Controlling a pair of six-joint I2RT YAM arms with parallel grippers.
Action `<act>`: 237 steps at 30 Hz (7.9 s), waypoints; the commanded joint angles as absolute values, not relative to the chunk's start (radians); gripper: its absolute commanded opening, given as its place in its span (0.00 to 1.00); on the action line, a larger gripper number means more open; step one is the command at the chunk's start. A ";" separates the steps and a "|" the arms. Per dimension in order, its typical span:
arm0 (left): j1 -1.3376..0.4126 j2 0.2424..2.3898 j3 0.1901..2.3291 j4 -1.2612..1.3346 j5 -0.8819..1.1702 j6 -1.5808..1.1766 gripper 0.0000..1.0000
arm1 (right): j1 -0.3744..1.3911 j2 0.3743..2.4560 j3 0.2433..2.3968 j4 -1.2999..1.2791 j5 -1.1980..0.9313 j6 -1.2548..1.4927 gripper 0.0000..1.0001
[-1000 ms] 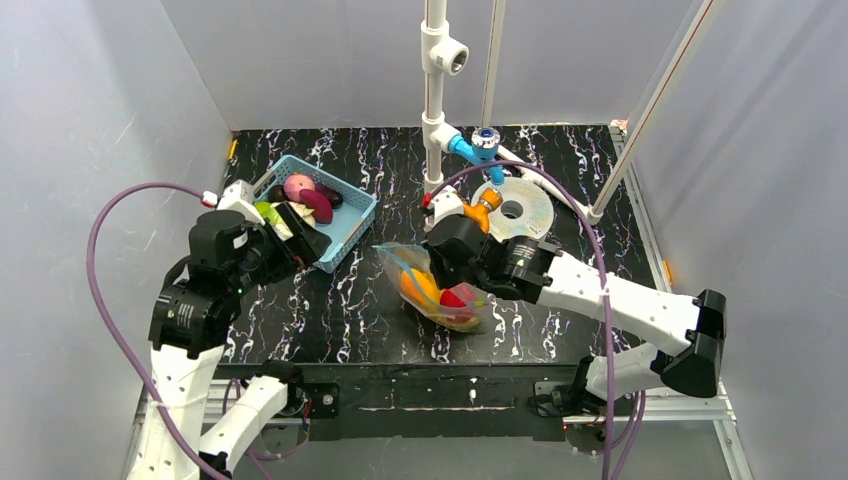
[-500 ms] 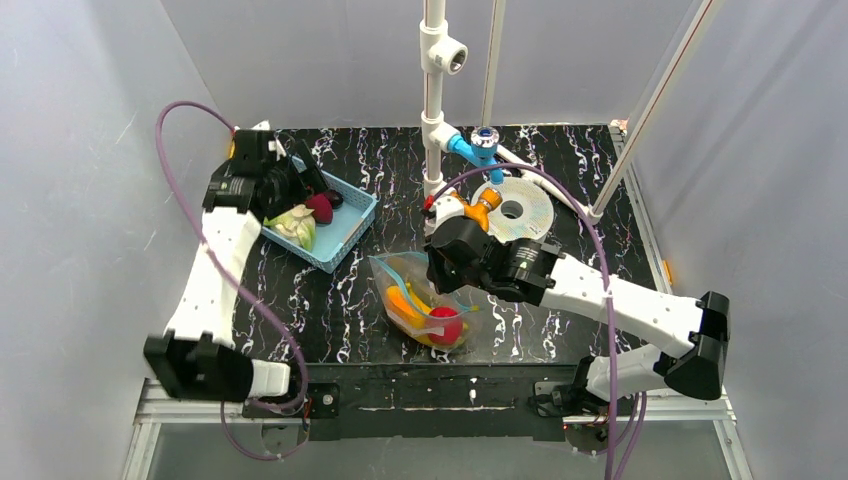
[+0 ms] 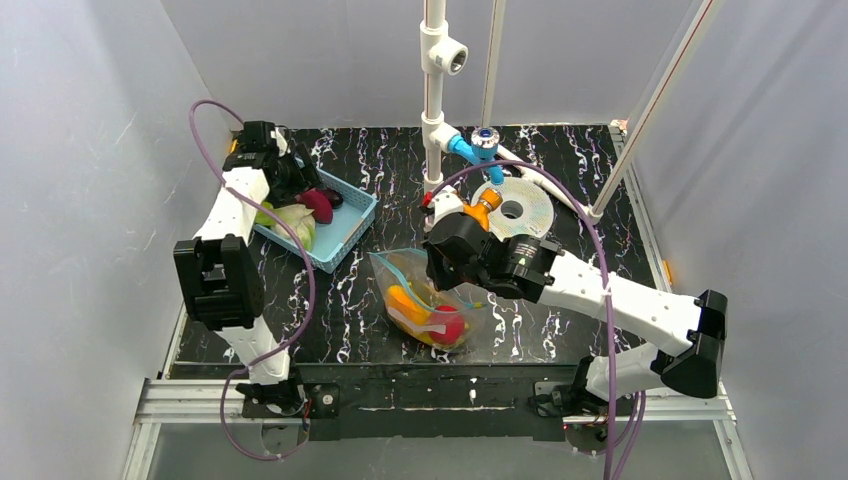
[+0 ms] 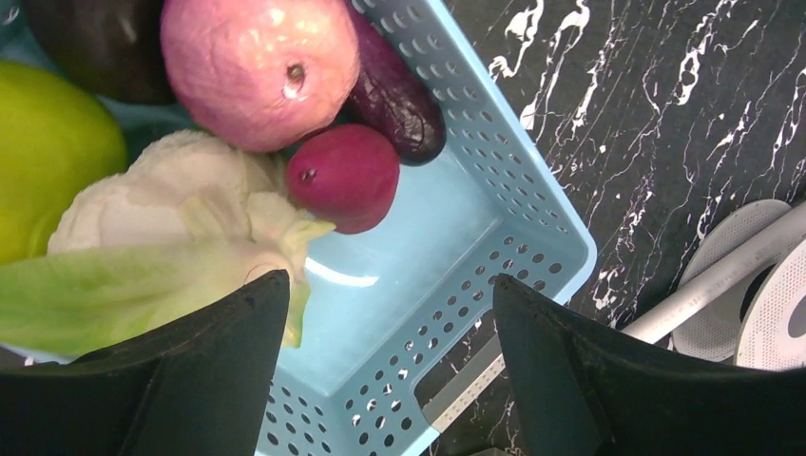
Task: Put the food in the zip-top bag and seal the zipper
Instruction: Pick up the fake vegetable from the bin, then place the fake vegetable in the zipper food storage bag, then adjust the zipper food storage bag at the center of the board, then pick up the fake vegetable from the bin.
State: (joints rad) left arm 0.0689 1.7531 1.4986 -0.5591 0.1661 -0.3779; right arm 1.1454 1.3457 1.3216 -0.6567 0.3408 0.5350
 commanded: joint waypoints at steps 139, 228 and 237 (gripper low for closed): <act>-0.508 0.954 1.305 -0.772 0.633 0.261 0.00 | 0.912 1.340 1.386 -0.584 -0.082 0.525 0.01; -0.725 0.892 1.341 -0.844 -0.528 -0.348 0.98 | 1.022 1.310 1.328 -0.517 -0.006 0.507 0.01; -0.120 1.260 1.448 -0.644 -0.078 -0.321 0.98 | 1.022 1.277 1.296 -0.516 0.015 0.512 0.01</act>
State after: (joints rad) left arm -0.2573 1.1057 1.3613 -0.7212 -0.2390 -0.3416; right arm 1.0214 1.3033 1.2945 -0.5457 0.0090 0.5163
